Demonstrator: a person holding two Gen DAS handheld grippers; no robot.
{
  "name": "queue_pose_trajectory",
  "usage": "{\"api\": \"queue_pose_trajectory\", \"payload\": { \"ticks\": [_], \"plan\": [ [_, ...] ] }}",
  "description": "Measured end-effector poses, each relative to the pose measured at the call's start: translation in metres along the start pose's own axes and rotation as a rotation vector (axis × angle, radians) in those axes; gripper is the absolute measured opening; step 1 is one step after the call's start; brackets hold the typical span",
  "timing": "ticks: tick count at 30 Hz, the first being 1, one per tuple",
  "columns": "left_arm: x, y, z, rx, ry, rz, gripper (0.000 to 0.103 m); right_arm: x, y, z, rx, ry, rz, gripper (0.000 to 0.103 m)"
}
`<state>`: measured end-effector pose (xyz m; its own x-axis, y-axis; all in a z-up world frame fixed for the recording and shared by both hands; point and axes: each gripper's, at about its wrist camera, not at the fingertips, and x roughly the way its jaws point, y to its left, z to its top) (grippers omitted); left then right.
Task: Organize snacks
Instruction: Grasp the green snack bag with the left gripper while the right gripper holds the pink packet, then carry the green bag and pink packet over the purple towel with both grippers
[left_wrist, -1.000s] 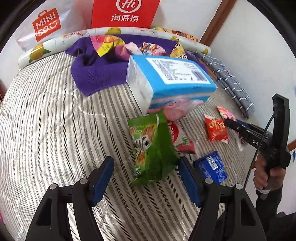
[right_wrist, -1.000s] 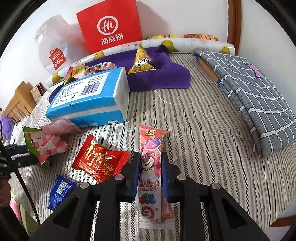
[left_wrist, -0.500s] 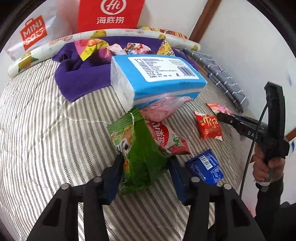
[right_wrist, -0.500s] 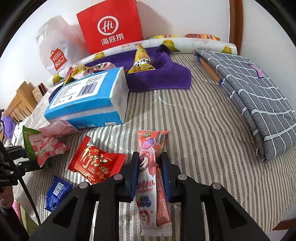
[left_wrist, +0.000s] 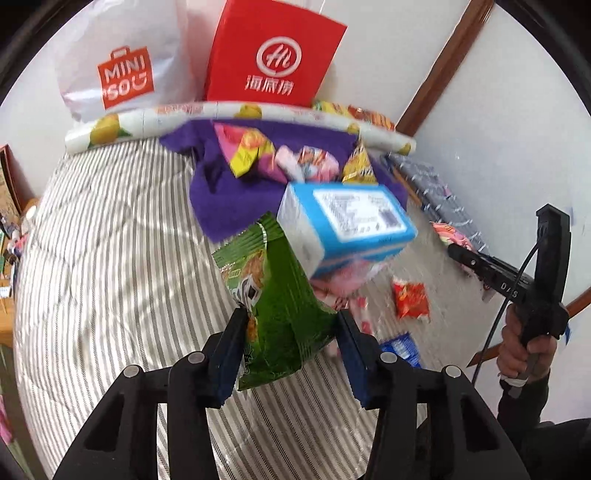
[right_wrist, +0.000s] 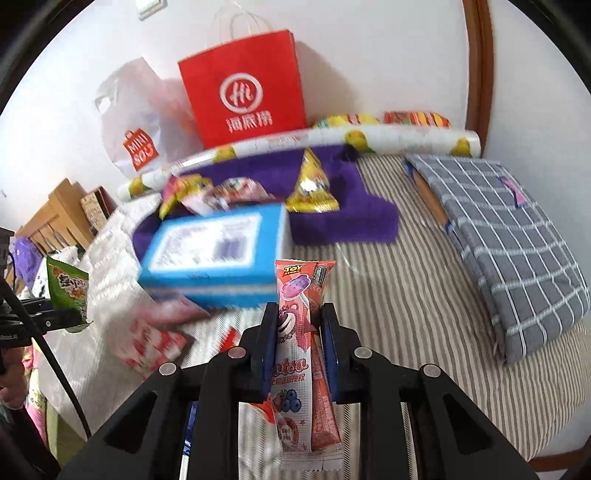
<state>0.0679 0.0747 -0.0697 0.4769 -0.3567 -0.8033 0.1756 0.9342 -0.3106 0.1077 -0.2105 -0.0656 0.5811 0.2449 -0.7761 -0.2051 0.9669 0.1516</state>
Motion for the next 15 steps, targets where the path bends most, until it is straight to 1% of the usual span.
{"api": "queue_pose_trajectory", "payload": {
  "ticks": [8,15],
  "plan": [
    [-0.017,-0.021,0.05,0.052,-0.057,-0.024,0.046,-0.008,0.025,0.039,-0.026,-0.061,0.04,0.022],
    [-0.011,-0.031,0.094,0.053,-0.064,-0.06,0.046,-0.006,0.032,0.067,-0.029,-0.084,0.037,0.022]
  ]
}}
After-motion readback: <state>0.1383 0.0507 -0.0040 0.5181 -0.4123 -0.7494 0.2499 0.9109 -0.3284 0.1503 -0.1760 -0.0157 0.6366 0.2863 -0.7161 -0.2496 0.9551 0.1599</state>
